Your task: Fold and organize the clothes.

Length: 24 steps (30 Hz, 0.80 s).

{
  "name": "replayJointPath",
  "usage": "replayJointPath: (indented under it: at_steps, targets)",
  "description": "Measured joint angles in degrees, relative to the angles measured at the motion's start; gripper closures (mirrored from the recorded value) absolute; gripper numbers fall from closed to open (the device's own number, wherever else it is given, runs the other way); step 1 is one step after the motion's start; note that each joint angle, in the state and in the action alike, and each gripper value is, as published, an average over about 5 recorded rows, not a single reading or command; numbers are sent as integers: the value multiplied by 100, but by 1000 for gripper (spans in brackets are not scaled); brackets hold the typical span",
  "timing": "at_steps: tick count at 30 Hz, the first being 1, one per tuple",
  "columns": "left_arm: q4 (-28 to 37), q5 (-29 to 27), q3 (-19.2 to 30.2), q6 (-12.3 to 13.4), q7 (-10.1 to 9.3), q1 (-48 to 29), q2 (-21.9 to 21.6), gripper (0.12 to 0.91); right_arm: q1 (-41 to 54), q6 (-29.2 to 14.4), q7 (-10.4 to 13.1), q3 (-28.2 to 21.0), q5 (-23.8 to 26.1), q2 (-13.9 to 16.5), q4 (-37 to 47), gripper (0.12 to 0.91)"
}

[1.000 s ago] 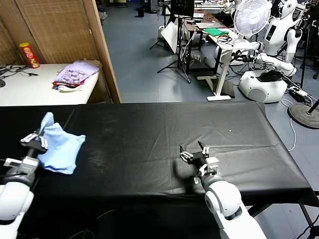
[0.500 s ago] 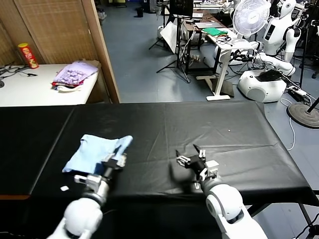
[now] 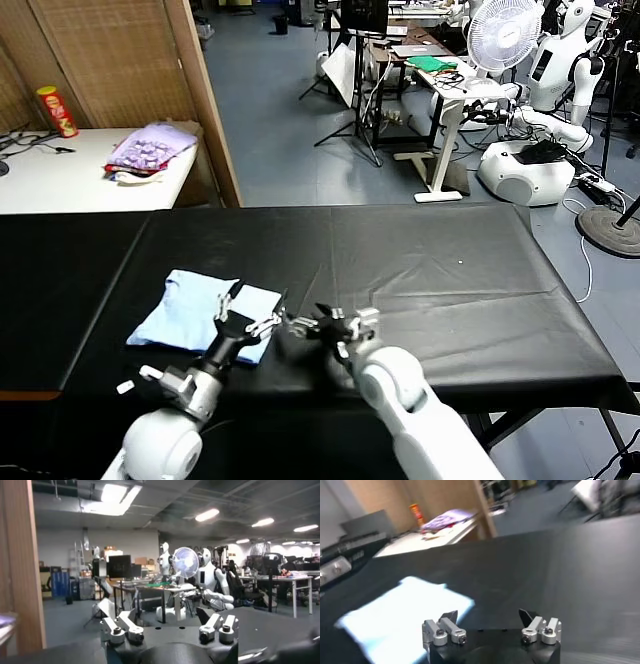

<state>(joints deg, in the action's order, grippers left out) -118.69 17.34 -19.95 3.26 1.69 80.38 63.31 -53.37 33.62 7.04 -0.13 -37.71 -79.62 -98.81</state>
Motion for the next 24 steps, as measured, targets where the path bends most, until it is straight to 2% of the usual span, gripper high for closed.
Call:
replayJointPath:
  at_steps: [3,8,12,14,16,20,21,24]
  targets:
    - [-40,-40,-84,70,-10,114,31,232,183,8,50,-108,-91,-203,323,328]
    - [-90,-61,-216,140,-31,278,61,232,384,-73,20,-190,-26,-463,747,608]
    - [-104,-57,-326,200,-48,404,63,232,506,-247,-185,-233,307,-542,1018,823]
    - [-96,-48,-376,222,-62,465,62,232,557,-400,-353,-256,610,-529,1118,884]
    - [-75,-47,-419,215,-120,519,57,232,597,-609,-565,-273,1070,-474,1175,898]
    - [-8,35,-485,65,-396,581,42,232,600,-1159,-1154,-296,2307,-205,1141,902]
    - [15,98,-510,28,-449,586,41,232,582,-1302,-1293,-294,2577,-111,1101,889]
    - [96,286,-604,1,-524,592,32,232,490,-1736,-1577,-247,3158,202,936,786]
